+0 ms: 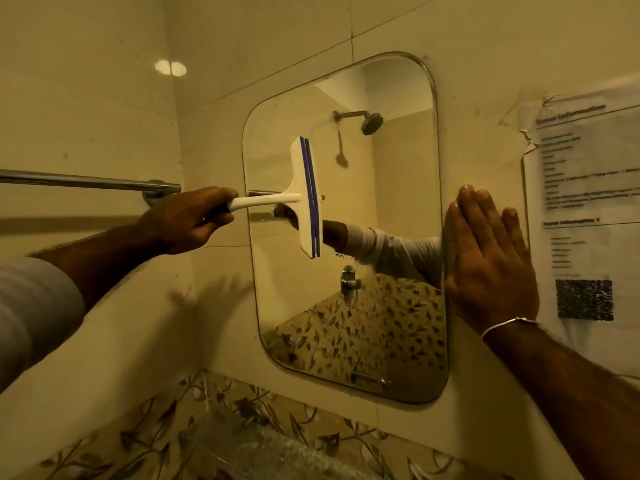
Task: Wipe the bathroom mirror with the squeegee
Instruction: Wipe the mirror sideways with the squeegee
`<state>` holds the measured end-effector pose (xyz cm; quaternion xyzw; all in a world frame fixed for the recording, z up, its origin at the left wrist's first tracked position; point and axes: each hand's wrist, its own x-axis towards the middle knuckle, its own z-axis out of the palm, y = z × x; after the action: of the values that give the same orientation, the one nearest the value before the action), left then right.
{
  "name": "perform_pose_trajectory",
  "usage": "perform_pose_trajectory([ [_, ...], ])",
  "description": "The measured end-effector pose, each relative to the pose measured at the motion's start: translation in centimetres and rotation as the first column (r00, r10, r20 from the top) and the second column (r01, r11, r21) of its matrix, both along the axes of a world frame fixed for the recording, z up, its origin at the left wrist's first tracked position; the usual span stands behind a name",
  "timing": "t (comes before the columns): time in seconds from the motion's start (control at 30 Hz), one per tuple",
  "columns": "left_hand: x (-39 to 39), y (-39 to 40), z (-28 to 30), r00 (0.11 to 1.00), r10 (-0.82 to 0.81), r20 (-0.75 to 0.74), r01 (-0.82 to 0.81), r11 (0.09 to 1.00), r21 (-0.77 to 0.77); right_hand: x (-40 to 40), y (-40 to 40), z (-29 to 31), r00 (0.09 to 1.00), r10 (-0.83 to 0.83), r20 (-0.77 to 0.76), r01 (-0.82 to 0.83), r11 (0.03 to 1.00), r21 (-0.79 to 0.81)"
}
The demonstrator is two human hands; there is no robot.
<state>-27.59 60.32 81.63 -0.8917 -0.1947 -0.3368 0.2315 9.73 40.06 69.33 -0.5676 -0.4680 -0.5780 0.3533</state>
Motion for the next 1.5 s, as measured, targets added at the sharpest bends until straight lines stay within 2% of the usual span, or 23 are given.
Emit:
perform_pose_trajectory([
  [0.4, -2.2, 1.5, -0.5, 0.996, 0.084, 0.019, -0.084, 0.996, 0.012, 0.0, -0.2, 0.1, 1.0, 0.01, -0.01, -0.01, 1.0, -0.012],
  [0.6, -5.8, 2.9, -0.8, 0.968, 0.252, -0.004, -0.252, 0.968, 0.011, -0.1, -0.2, 0.1, 1.0, 0.013, -0.006, -0.013, 1.0, -0.016],
  [0.8, -6.4, 3.1, -1.3, 0.958, 0.285, 0.004, -0.285, 0.958, -0.027, -0.2, -0.3, 0.1, 1.0, 0.02, -0.02, -0.02, 1.0, -0.024],
  [0.97, -8.0, 3.8, -0.9, 0.921, 0.388, -0.038, -0.388, 0.921, 0.005, -0.1, -0.3, 0.1, 1.0, 0.008, -0.014, -0.008, 0.999, -0.031],
  [1.13, -7.8, 3.9, -1.5, 0.935, 0.352, -0.046, -0.355, 0.933, -0.062, 0.0, -0.2, 0.1, 1.0, 0.011, -0.009, -0.012, 1.0, -0.019],
  [1.3, -7.7, 2.8, -1.0, 0.915, 0.402, -0.029, -0.403, 0.915, -0.018, 0.0, -0.2, 0.0, 1.0, 0.019, 0.004, -0.019, 1.0, 0.0],
  [1.5, -5.3, -0.8, -1.4, 0.968, 0.239, 0.08, -0.241, 0.97, 0.019, 0.1, 0.0, -0.1, 1.0, 0.002, 0.011, -0.002, 1.0, 0.015],
])
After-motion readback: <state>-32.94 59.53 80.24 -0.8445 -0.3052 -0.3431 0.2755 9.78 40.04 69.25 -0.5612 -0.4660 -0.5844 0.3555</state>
